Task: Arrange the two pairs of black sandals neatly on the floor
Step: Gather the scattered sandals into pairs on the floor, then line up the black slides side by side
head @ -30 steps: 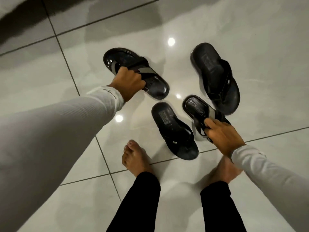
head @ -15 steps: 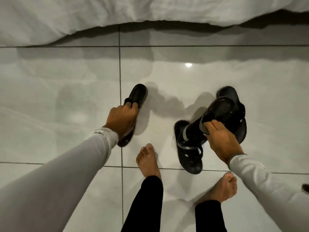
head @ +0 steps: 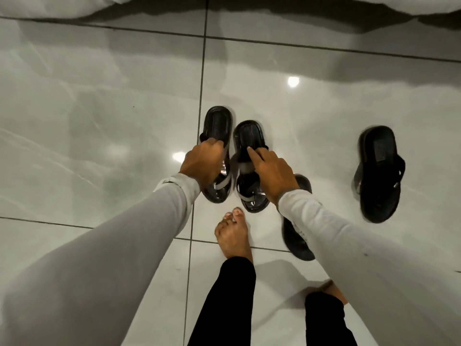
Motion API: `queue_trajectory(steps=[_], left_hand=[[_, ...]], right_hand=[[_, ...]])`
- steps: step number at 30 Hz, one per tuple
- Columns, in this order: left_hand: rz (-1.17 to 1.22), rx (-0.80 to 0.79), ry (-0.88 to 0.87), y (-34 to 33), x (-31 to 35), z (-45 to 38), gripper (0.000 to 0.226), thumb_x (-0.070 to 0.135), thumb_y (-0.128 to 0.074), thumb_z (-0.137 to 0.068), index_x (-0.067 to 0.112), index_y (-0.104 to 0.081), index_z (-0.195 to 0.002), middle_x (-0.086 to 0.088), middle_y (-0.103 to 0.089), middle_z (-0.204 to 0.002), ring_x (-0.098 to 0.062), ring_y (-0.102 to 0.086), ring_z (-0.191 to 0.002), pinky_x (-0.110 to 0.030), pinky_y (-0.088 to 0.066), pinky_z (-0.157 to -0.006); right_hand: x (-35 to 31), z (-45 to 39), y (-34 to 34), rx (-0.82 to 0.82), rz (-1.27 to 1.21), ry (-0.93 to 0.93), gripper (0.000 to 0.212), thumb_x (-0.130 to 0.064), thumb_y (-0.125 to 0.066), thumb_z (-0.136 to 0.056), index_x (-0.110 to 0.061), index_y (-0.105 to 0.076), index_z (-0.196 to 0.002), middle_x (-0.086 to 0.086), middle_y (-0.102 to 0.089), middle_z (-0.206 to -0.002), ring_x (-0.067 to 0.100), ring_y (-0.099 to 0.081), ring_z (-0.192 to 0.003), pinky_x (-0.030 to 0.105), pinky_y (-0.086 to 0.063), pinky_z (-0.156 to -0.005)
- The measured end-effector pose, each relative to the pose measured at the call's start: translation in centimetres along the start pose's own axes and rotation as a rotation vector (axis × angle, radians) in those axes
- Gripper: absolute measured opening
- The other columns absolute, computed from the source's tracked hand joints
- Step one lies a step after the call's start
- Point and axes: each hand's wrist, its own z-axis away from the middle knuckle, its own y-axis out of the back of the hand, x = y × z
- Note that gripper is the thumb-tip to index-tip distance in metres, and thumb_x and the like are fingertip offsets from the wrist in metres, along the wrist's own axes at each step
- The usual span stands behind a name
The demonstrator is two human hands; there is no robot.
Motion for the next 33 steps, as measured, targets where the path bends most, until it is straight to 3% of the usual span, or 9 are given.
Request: queue_trajectory(steps=[4,9,13,16,20,23,27,33], left_hand=[[0.051,-0.039,0.04,0.3,0.6,0.9,0.029,0.013,-0.049,-0.097,0.005,-0.057,-0.124,-0.016,-0.062,-0.117,-0.039,-0.065,-0.1,-0.05,-0.056,-0.084],[0.126,-0.113,0.108,-1.8,4.2,3.5,0.027,0.016,-0.049,-0.096,0.013,-0.057,-0.121,-0.015,-0.064,-0.118,-0.042,-0.065,-0.104,-0.052,-0.055,-0.086],[0.076,-0.17,0.079,-6.7,10.5,4.3,0.033,0.024,-0.055,-0.093,0.014,-0.056,-0.125,-0.013,-0.061,-0.125,-0.04,-0.062,-0.113,-0.05,-0.053,-0.09],[0.067,-0.272,0.052,-12.0,17.0,4.0,0.04,0.034,-0.059,-0.093,0.018,-0.053,-0.129,-0.009,-0.056,-0.131,-0.037,-0.06,-0.118,-0.047,-0.051,-0.091],[-0.075,-0.396,0.045,-19.5,23.3,3.0,0.061,0.038,-0.069,-0.086,0.018,-0.045,-0.138,-0.01,-0.053,-0.133,-0.038,-0.063,-0.112,-0.045,-0.051,-0.085],[-0.158,-0.453,0.063,-22.6,24.5,2.7,0.05,0.031,-0.067,-0.09,0.02,-0.051,-0.136,-0.01,-0.058,-0.131,-0.037,-0.062,-0.115,-0.045,-0.051,-0.089],[-0.241,-0.373,-0.005,-22.9,25.4,2.7,0.029,0.025,-0.056,-0.097,0.018,-0.061,-0.125,-0.01,-0.064,-0.122,-0.036,-0.066,-0.108,-0.042,-0.051,-0.087],[-0.281,-0.164,-0.145,-18.8,29.0,-1.6,0.034,0.018,-0.058,-0.095,0.014,-0.059,-0.129,-0.014,-0.061,-0.124,-0.038,-0.067,-0.104,-0.042,-0.054,-0.089]], right_hand=[[1.6,1.6,-0.2,0.02,-0.098,-0.097,0.081,0.001,-0.063,-0.086,-0.014,-0.022,-0.155,0.012,-0.042,-0.149,0.037,-0.055,-0.118,0.047,-0.052,-0.092],[8.7,7.5,0.4,-0.084,-0.087,-0.256,0.069,-0.003,-0.057,-0.092,-0.016,-0.027,-0.153,0.011,-0.039,-0.152,0.036,-0.051,-0.126,0.046,-0.048,-0.099],[17.1,11.3,1.1,-0.217,0.014,-0.345,0.063,-0.005,-0.058,-0.091,-0.014,-0.033,-0.148,0.013,-0.039,-0.148,0.038,-0.049,-0.127,0.048,-0.048,-0.099],[22.7,13.0,0.6,-0.226,0.009,-0.41,0.055,-0.007,-0.058,-0.091,-0.01,-0.038,-0.142,0.017,-0.039,-0.143,0.041,-0.052,-0.121,0.051,-0.05,-0.093],[28.1,12.8,-1.1,-0.21,0.023,-0.321,0.066,-0.005,-0.063,-0.085,-0.01,-0.035,-0.144,0.018,-0.036,-0.145,0.045,-0.058,-0.111,0.051,-0.054,-0.082],[30.6,12.6,-2.3,-0.231,0.105,-0.213,0.059,-0.002,-0.065,-0.082,-0.01,-0.041,-0.136,0.019,-0.046,-0.132,0.046,-0.064,-0.099,0.047,-0.052,-0.074],[32.6,14.3,-3.1,-0.213,0.113,-0.132,0.041,0.003,-0.068,-0.079,-0.008,-0.058,-0.117,0.017,-0.055,-0.113,0.044,-0.066,-0.091,0.044,-0.056,-0.073],[32.9,15.8,-2.7,-0.12,0.0,-0.13,0.038,0.006,-0.062,-0.081,-0.009,-0.057,-0.116,0.016,-0.055,-0.112,0.041,-0.065,-0.087,0.046,-0.059,-0.073]])
